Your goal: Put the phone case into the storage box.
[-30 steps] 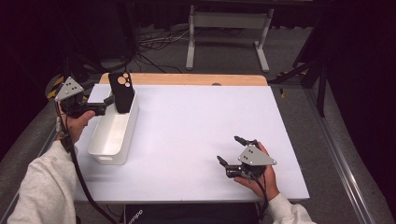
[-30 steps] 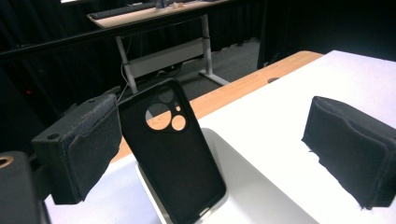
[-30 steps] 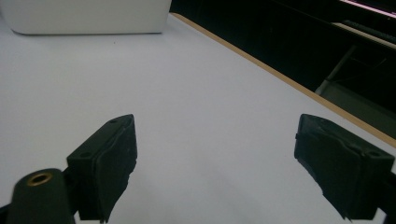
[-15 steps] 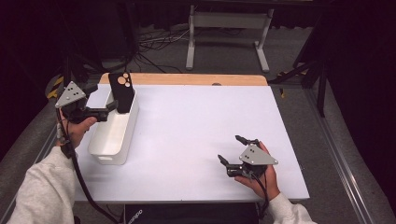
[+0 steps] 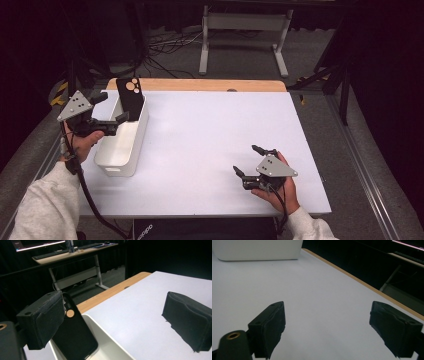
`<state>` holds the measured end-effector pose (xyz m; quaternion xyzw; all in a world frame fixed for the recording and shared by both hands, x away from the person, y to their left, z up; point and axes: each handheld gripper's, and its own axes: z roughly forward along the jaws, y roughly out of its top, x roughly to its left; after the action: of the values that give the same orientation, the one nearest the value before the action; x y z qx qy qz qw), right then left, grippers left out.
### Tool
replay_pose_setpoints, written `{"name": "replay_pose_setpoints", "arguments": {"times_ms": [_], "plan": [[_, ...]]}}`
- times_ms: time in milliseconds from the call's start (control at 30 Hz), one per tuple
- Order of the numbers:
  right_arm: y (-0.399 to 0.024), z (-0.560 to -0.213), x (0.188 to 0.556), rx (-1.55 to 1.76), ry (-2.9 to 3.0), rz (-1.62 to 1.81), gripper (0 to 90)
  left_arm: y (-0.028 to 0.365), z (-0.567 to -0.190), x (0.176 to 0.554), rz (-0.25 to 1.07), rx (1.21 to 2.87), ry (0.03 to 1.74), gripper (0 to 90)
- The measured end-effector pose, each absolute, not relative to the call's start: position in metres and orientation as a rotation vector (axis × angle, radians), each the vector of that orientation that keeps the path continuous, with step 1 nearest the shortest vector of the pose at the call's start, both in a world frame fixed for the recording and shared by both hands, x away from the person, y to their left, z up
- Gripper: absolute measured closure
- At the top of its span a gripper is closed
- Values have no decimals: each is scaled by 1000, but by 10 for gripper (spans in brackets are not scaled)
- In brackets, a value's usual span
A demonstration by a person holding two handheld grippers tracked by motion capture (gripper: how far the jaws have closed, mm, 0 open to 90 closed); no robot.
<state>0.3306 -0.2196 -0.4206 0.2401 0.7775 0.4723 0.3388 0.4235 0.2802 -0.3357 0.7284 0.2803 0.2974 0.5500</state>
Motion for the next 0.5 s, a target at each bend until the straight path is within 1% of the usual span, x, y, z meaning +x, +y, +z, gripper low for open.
{"name": "replay_pose_setpoints", "arguments": {"times_ms": [500], "plan": [[-220, -419, 330, 617, 2029, 1240, 138, 264, -334, 404, 686, 1709, 590, 39]]}}
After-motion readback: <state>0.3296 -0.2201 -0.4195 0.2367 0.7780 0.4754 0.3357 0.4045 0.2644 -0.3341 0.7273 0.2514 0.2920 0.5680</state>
